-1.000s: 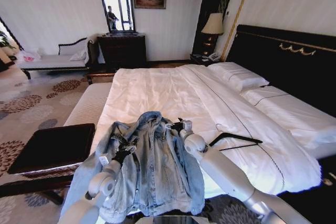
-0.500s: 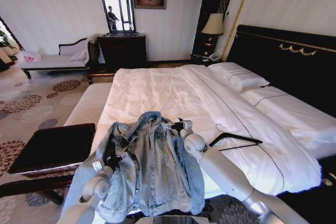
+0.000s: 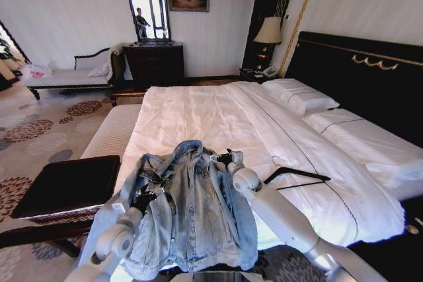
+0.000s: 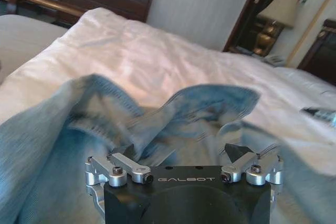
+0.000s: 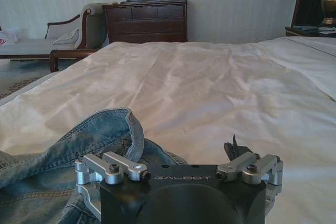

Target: Pick up the clothes from the bed and hang them on the clothes hanger.

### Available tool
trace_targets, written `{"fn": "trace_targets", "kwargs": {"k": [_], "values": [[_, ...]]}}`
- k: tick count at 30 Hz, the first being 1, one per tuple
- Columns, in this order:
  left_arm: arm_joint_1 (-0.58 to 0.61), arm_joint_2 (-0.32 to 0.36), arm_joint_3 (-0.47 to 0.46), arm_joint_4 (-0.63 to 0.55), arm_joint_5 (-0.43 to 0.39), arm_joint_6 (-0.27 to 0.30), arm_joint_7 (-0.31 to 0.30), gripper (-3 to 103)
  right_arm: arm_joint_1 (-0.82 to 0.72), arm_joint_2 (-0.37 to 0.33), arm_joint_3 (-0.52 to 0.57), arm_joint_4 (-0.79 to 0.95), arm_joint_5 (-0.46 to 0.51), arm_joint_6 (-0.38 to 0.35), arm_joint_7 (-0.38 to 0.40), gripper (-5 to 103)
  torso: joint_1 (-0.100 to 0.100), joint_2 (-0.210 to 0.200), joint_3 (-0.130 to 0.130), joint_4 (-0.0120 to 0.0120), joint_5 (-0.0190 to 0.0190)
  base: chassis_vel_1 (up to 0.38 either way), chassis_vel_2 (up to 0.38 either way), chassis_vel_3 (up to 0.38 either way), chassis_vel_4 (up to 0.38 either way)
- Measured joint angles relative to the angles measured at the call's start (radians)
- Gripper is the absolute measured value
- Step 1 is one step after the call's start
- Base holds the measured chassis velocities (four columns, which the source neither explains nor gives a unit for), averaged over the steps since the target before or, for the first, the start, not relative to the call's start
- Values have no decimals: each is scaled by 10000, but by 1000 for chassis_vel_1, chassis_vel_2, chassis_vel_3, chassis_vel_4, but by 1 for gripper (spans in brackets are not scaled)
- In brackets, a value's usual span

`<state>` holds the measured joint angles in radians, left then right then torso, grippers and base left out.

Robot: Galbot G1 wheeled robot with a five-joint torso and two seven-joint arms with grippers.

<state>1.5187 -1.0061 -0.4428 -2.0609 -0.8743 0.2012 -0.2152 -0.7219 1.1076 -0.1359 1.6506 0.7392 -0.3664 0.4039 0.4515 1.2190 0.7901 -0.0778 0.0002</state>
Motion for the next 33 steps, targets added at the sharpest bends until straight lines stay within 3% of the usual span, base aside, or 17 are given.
{"fn": "trace_targets", "kwargs": {"k": [9, 16, 25, 33], "values": [[-1326, -154, 1010, 1050, -927, 209, -198, 98, 98, 99, -99, 53, 29, -3, 65, 100, 3, -1, 1, -3, -4, 0, 0, 0, 0], [-2335, -558, 1695, 2070, -1300, 247, -180, 91, 197, -25, -61, 66, 140, -19, 110, 100, 3, -1, 1, -5, -2, 0, 0, 0, 0], [-2525, -718, 1486, 2894, -1795, 360, -160, 90, 168, -58, -5, 42, 145, -22, 118, 100, 2, -2, 0, -1, -2, 0, 0, 0, 0], [-2704, -843, 1287, 3520, -1731, 375, 68, 90, 231, -29, -20, 29, 176, -23, 119, 100, 3, -2, 1, -2, -2, 0, 0, 0, 0]]}}
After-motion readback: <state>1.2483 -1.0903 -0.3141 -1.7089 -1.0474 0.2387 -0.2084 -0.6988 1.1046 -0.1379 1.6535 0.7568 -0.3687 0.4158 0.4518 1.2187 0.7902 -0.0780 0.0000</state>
